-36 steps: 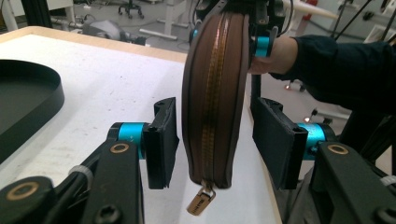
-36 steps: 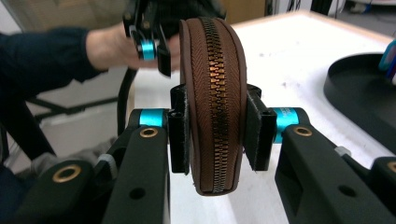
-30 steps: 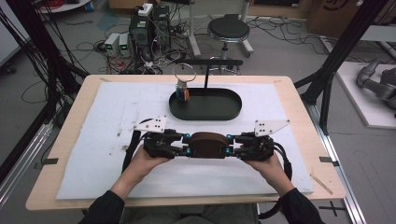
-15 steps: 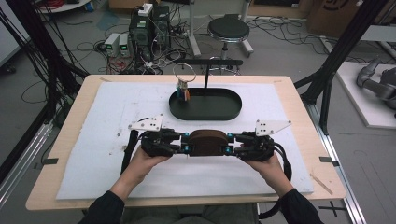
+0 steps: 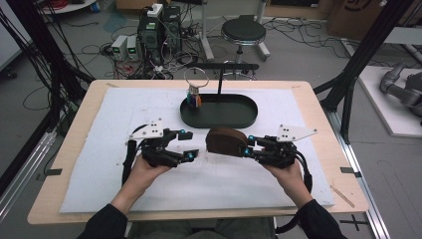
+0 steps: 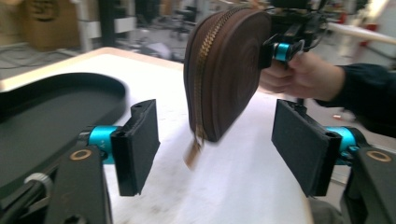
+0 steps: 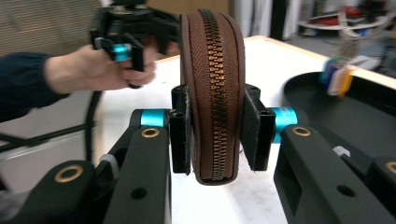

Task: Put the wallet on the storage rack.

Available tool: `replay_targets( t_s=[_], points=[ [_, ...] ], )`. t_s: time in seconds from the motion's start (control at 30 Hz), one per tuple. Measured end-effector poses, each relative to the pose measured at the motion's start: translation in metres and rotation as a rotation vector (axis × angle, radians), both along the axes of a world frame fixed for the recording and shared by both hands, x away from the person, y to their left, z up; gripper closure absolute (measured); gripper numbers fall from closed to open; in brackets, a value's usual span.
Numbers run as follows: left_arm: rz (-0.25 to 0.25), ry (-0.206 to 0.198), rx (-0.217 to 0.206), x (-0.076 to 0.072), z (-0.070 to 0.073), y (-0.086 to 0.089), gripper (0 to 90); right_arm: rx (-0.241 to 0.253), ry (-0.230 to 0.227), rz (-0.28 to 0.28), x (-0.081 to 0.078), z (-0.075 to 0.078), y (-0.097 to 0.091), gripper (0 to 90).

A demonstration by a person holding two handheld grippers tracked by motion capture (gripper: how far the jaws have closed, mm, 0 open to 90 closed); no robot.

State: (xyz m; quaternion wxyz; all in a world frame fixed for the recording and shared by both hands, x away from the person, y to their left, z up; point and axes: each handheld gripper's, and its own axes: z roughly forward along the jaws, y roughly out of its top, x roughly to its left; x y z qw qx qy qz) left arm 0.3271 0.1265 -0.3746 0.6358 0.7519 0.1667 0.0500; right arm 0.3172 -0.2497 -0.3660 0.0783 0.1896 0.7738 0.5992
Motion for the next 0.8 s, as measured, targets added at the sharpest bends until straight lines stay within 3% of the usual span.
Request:
replay_targets(
  t_s=[0.23, 0.37, 0.57, 0.8],
  points=[
    [0.138, -0.028, 0.04, -0.01, -0.003, 0.028, 28.2, -0.012, -0.024, -0.104, 0.01, -0.001, -0.005, 68.5],
    [0.198, -0.016, 0.03, -0.018, -0.013, 0.045, 27.3, -0.018, -0.027, -0.133, 0.021, -0.002, -0.003, 68.4],
    [0.249, -0.004, 0.003, -0.02, -0.024, 0.056, 27.0, -0.025, -0.025, -0.191, 0.033, -0.001, 0.007, 68.4],
    [0.283, -0.019, 0.019, -0.022, -0.028, 0.059, 27.0, -0.039, -0.024, -0.3, 0.058, -0.006, 0.022, 68.4]
  ],
)
